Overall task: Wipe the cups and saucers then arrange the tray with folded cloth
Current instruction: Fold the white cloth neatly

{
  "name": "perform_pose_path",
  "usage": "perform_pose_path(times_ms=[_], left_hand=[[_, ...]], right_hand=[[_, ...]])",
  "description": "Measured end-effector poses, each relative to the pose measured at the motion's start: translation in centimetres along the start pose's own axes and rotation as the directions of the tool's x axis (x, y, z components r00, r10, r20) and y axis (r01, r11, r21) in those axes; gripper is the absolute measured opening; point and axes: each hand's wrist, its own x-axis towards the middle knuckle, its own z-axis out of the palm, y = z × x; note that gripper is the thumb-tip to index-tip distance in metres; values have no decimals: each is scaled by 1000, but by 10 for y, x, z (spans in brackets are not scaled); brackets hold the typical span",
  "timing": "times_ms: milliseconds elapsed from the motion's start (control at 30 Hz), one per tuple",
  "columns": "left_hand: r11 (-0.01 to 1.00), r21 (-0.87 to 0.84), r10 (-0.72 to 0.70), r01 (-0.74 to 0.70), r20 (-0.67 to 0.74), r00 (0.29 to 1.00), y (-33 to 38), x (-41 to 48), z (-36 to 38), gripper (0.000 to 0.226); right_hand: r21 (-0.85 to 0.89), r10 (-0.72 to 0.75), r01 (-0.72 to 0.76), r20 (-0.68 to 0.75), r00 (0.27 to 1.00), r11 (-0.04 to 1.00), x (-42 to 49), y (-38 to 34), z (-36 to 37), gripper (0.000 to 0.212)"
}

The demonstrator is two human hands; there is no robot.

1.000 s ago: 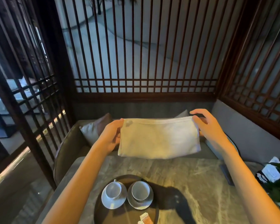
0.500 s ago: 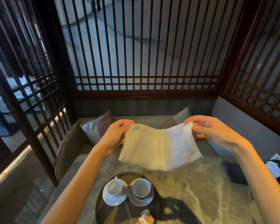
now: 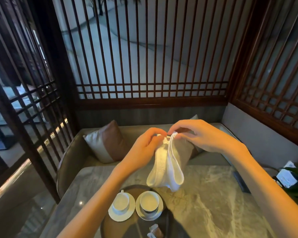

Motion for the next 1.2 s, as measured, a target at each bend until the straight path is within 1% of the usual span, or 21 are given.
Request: perform_pose_path(times_ms=[67,100,167,267,433,533,800,933,1067,1200], left_hand=[[991,-132,-8,18,77,997,5,-4,2,20],[986,-164,-7,25,110,994,7,-5,2,24],[994,-109,2,11,114,993,9,-8,3,24],[1000,18,18,-19,41,999,10,-11,3,17],[995,76,63,-58,-59,996,14,-15,7,13],[995,71,75,-68,-97,992,15,-17,10,13],[996,49,81,-75,-142,987,23,-23,18,15],[998,8,64,-63,-189,980,23,-27,21,21],[999,-2,43,-44,-161,986,23,-30,22,27],[999,33,13,-9,-119,993,22,-32,19,36]], right_hand=[[39,-20,21,-34,999,999,0,-2,3,20],[58,-20,23,-52,998,998,-1,-3,5,19],[87,3,4,-78,997,996,-3,-3,8,18],[133,34,-22,-85,996,991,-9,-3,9,13],[172,46,-29,-93,995,985,-19,-6,11,11],[173,24,-5,-109,994,985,-21,-9,15,12],[215,-11,52,-187,982,975,-19,-17,26,13],[211,19,40,-273,962,977,-18,-18,35,16],[170,68,-8,-350,934,985,-15,-16,47,13],[157,47,15,-387,921,987,-13,-15,50,8]])
